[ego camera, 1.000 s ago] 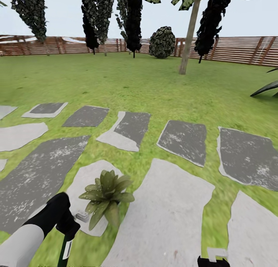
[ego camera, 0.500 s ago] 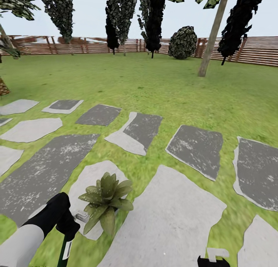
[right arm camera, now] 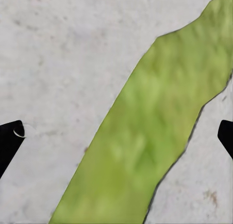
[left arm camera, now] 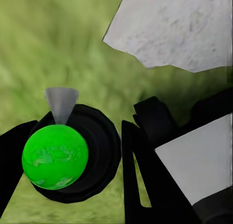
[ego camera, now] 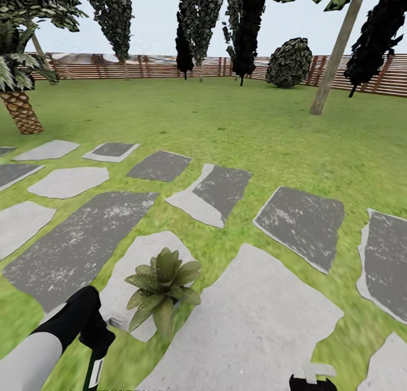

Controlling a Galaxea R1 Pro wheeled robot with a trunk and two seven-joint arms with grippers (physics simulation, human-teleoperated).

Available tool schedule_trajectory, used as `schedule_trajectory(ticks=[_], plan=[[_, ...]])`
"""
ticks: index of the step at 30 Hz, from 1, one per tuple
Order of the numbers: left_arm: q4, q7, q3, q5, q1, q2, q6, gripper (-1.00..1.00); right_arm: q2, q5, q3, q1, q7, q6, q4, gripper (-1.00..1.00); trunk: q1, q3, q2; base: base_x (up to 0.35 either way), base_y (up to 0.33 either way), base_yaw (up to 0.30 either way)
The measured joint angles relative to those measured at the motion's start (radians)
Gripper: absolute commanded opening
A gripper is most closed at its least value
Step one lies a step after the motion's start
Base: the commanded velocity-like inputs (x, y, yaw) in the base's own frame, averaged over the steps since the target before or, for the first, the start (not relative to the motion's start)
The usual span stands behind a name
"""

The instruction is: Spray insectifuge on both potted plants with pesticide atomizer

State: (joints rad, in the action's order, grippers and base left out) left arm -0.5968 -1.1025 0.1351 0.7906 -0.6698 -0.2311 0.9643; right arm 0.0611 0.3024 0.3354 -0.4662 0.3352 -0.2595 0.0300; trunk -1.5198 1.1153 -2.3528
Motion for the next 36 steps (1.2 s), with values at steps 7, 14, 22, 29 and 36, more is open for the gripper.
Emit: schedule_trajectory(ticks=[7, 14, 22, 29, 36], plan=[[0.000, -0.145, 0.005, 0.008, -0.013, -0.023, -0.010, -1.00, 0.003, 0.001, 0.000, 0.000, 0.000, 0.000, 0.000, 1.00, 0.000, 0.000, 0.000, 0.000, 0.000, 0.222], [0.000, -0.156, 0.012, 0.023, -0.002, -0.046, -0.016, -1.00, 0.009, -0.004, 0.001, 0.000, -0.003, 0.000, -0.002, 1.00, 0.000, 0.000, 0.000, 0.006, -0.015, 0.011], [-0.011, -0.146, 0.010, 0.021, -0.002, -0.043, -0.010, -1.00, 0.009, -0.001, 0.001, 0.000, -0.003, 0.000, -0.001, 1.00, 0.000, 0.000, 0.000, 0.057, -0.239, 0.000], [-0.013, -0.146, 0.006, 0.021, -0.003, -0.043, -0.006, -1.00, 0.008, -0.001, 0.001, 0.000, -0.002, 0.000, -0.001, 1.00, 0.000, 0.000, 0.000, 0.001, -0.269, 0.000], [-0.015, -0.146, 0.004, 0.021, -0.006, -0.044, -0.006, -1.00, 0.008, -0.001, 0.001, 0.000, -0.002, 0.000, -0.001, 1.00, 0.000, 0.000, 0.000, 0.088, -0.273, 0.127]])
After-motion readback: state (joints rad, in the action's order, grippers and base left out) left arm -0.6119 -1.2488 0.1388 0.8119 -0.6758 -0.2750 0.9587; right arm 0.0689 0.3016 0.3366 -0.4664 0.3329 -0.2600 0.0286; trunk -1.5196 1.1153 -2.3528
